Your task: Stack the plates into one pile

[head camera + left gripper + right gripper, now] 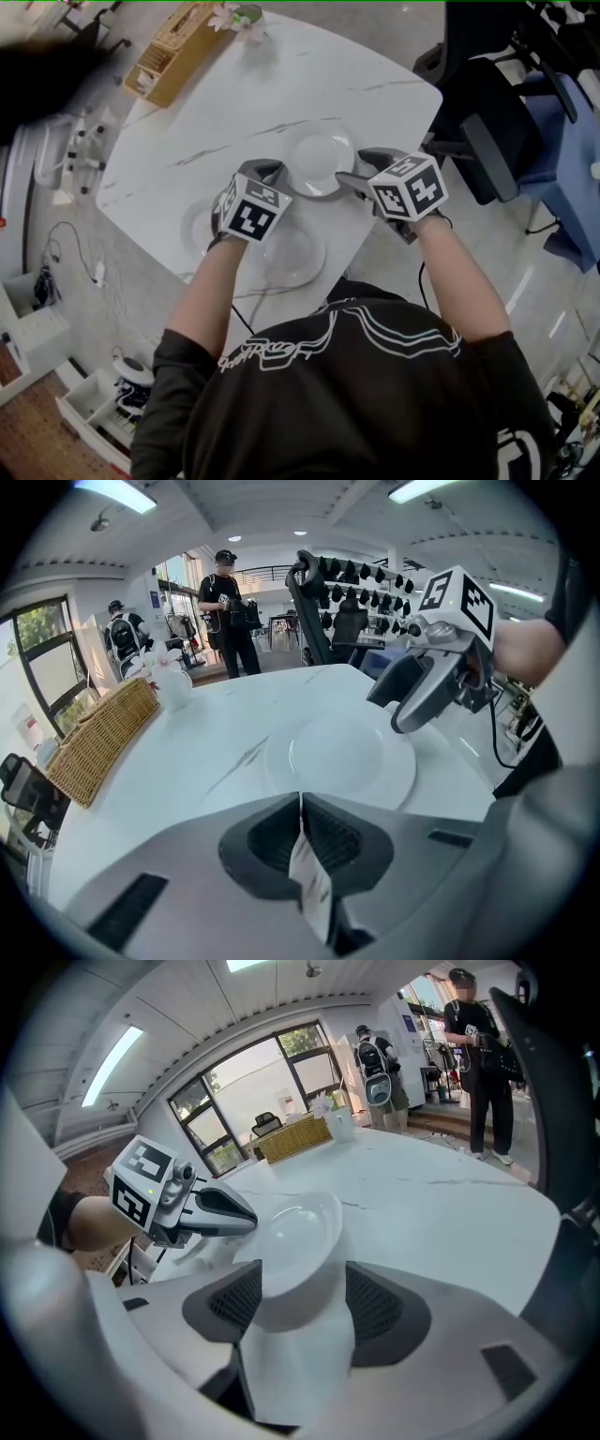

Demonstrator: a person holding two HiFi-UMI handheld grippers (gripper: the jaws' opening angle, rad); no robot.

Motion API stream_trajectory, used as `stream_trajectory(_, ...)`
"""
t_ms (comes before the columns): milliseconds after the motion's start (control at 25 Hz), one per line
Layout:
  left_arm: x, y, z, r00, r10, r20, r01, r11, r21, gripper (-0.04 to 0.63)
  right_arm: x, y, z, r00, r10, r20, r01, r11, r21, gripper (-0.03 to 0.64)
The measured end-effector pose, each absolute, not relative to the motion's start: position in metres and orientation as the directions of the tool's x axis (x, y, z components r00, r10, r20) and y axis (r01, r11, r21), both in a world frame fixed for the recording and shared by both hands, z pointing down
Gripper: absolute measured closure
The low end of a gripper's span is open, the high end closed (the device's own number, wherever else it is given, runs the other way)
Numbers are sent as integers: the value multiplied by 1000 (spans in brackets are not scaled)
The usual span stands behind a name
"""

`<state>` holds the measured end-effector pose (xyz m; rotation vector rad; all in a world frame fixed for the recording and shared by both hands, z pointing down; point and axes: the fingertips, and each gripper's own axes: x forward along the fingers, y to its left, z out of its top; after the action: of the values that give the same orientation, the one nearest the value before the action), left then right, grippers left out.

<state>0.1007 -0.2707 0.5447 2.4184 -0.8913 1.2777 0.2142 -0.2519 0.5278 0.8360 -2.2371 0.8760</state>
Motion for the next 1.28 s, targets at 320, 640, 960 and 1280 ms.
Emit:
stream_trajectory(320,99,-270,551,417,-383,824,-624,-780,-46,566,203,-248,526,-679,-298,671,-698,544,-465,337)
stream_trajectory(640,99,-271,550,419,-391,819,-624,-780,-53,566,193,-242,525,-724,-272,634,-675,468,-570,476)
stream_trajectory(960,88,-260,544,409,-416,812,-634,-769,-75,566,198,-249,513,-733,-359,577,-679,350,-645,545)
stream_trajectory(1280,65,-228,514,453,-468,759,-694,-720,-30,566,193,-242,500,-724,-420,547,-679,292,-673,578)
